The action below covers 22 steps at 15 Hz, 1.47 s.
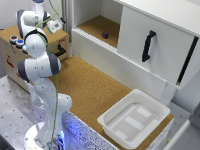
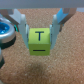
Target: Place the yellow object on top of the drawer
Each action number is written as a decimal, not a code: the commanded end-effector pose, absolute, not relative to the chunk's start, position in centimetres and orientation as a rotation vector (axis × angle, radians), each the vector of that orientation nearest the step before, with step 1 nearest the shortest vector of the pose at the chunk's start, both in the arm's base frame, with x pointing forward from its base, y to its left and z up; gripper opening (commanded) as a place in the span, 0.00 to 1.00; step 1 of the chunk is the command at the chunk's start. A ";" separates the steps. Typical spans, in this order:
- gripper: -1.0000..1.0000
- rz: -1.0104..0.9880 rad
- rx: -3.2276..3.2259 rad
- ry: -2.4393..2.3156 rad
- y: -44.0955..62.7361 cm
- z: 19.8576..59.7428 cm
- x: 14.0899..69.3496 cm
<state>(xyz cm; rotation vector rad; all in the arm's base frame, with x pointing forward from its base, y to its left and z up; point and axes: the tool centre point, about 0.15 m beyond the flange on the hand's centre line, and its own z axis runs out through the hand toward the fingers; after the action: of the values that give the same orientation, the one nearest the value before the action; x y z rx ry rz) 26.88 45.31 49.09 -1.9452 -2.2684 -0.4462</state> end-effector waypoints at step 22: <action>1.00 -0.332 -2.045 -2.158 46.1 52.3 29.1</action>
<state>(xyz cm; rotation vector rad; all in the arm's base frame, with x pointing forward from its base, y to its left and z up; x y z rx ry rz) 28.57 46.60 50.51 -2.0554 -2.2042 -0.4215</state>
